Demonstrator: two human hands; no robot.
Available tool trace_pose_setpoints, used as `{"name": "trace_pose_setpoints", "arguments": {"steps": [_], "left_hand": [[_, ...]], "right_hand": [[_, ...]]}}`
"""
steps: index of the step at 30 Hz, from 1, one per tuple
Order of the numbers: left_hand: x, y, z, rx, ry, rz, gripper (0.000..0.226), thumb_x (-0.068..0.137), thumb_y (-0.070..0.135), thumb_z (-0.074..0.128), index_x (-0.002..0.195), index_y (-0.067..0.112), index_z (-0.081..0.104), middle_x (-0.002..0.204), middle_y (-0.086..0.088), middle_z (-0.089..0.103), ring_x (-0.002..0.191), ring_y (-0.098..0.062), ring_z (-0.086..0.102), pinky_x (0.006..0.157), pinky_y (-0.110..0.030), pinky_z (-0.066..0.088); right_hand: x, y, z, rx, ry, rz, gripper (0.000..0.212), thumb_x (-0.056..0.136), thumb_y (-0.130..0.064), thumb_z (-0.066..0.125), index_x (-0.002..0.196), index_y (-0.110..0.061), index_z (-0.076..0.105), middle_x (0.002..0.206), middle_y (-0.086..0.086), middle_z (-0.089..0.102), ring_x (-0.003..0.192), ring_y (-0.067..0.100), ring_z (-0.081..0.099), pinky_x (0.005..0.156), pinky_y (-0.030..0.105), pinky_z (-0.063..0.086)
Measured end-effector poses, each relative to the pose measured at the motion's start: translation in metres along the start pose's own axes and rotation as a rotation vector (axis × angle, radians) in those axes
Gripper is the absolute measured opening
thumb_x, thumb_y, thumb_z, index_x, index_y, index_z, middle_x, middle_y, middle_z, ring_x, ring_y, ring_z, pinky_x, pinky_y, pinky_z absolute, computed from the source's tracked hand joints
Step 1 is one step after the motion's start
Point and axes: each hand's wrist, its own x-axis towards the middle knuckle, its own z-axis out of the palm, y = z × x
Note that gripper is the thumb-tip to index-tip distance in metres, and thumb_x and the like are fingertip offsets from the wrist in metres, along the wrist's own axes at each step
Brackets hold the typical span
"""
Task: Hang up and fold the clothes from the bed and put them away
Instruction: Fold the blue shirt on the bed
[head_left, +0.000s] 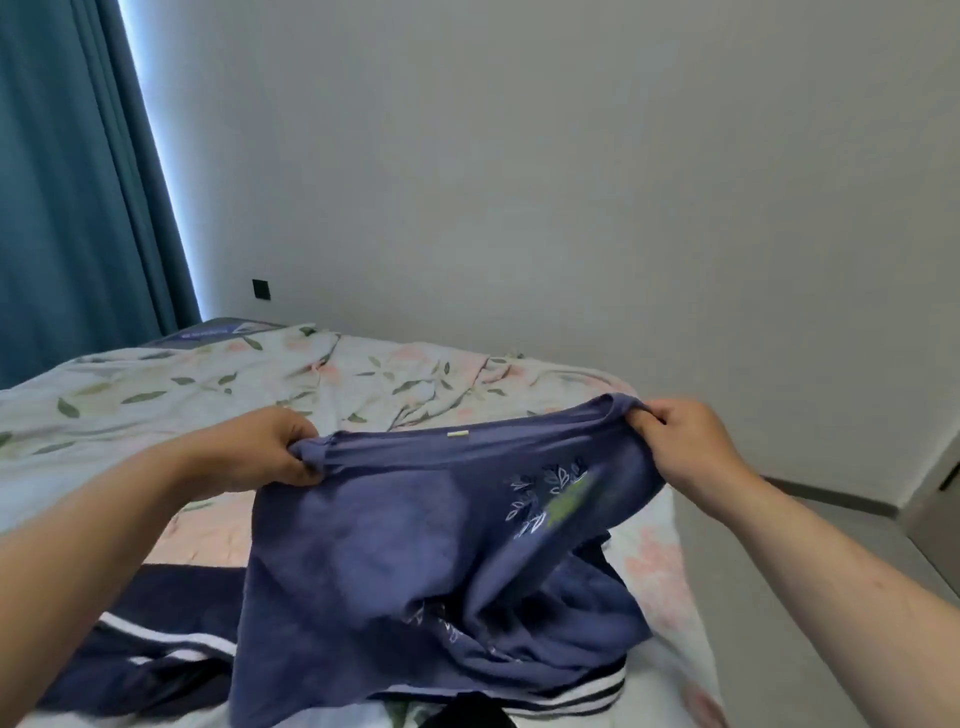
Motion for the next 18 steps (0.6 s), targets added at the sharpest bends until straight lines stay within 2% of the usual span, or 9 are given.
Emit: {"name": "trace_pose_setpoints", "arguments": {"steps": [3, 5, 7, 9, 12, 14, 18], "left_hand": [[0.0, 0.034, -0.042, -0.147, 0.192, 0.053, 0.025, 0.094, 0.012, 0.062, 0.073, 0.01, 0.051, 0.068, -0.005, 0.049, 0.067, -0.019, 0.043, 0.065, -0.032, 0.03], [-0.006, 0.055, -0.063, -0.266, 0.24, 0.111, 0.028, 0.1, 0.025, 0.058, 0.082, 0.004, 0.052, 0.077, -0.008, 0.05, 0.073, -0.021, 0.043, 0.07, -0.035, 0.03], [-0.012, 0.078, -0.082, -0.269, 0.36, 0.172, 0.043, 0.1, 0.037, 0.055, 0.087, -0.003, 0.053, 0.078, -0.014, 0.053, 0.072, -0.022, 0.046, 0.069, -0.037, 0.034], [-0.022, 0.102, -0.103, -0.127, 0.569, 0.243, 0.049, 0.099, 0.042, 0.052, 0.085, -0.004, 0.057, 0.077, -0.02, 0.061, 0.07, -0.024, 0.052, 0.065, -0.036, 0.038], [-0.04, 0.13, -0.14, 0.15, 0.827, 0.303, 0.044, 0.099, 0.041, 0.05, 0.073, 0.006, 0.052, 0.071, -0.013, 0.059, 0.07, -0.031, 0.053, 0.061, -0.038, 0.036], [-0.052, 0.14, -0.165, 0.301, 0.946, 0.343, 0.044, 0.099, 0.045, 0.046, 0.068, 0.013, 0.046, 0.069, -0.007, 0.053, 0.069, -0.031, 0.05, 0.057, -0.038, 0.034], [-0.067, 0.149, -0.204, 0.562, 1.09, 0.414, 0.044, 0.097, 0.057, 0.031, 0.067, 0.025, 0.038, 0.077, 0.002, 0.046, 0.076, -0.028, 0.05, 0.061, -0.036, 0.035]], "right_hand": [[0.02, -0.04, -0.033, -0.002, 0.18, -0.062, 0.044, 0.099, -0.022, 0.055, 0.058, -0.008, 0.049, 0.047, -0.01, 0.041, 0.051, 0.011, 0.038, 0.048, 0.024, 0.03], [0.03, -0.068, -0.054, 0.035, 0.27, -0.101, 0.041, 0.101, -0.023, 0.053, 0.066, -0.002, 0.052, 0.056, -0.006, 0.046, 0.056, 0.012, 0.04, 0.052, 0.03, 0.032], [0.039, -0.094, -0.071, 0.062, 0.313, -0.138, 0.038, 0.102, -0.025, 0.05, 0.076, 0.001, 0.059, 0.067, 0.003, 0.055, 0.064, 0.017, 0.044, 0.057, 0.033, 0.033], [0.043, -0.121, -0.089, 0.053, 0.359, -0.18, 0.037, 0.104, -0.026, 0.047, 0.077, -0.004, 0.059, 0.071, 0.003, 0.058, 0.065, 0.018, 0.046, 0.058, 0.033, 0.035], [0.041, -0.157, -0.117, -0.019, 0.437, -0.241, 0.038, 0.104, -0.031, 0.046, 0.069, -0.017, 0.053, 0.068, -0.006, 0.057, 0.064, 0.013, 0.049, 0.054, 0.03, 0.032], [0.037, -0.177, -0.136, -0.148, 0.471, -0.289, 0.041, 0.103, -0.035, 0.047, 0.064, -0.02, 0.048, 0.066, -0.007, 0.055, 0.064, 0.015, 0.051, 0.053, 0.031, 0.03], [0.031, -0.205, -0.169, -0.453, 0.544, -0.363, 0.042, 0.101, -0.043, 0.044, 0.064, -0.024, 0.046, 0.069, -0.005, 0.055, 0.07, 0.029, 0.051, 0.056, 0.035, 0.031]]}}
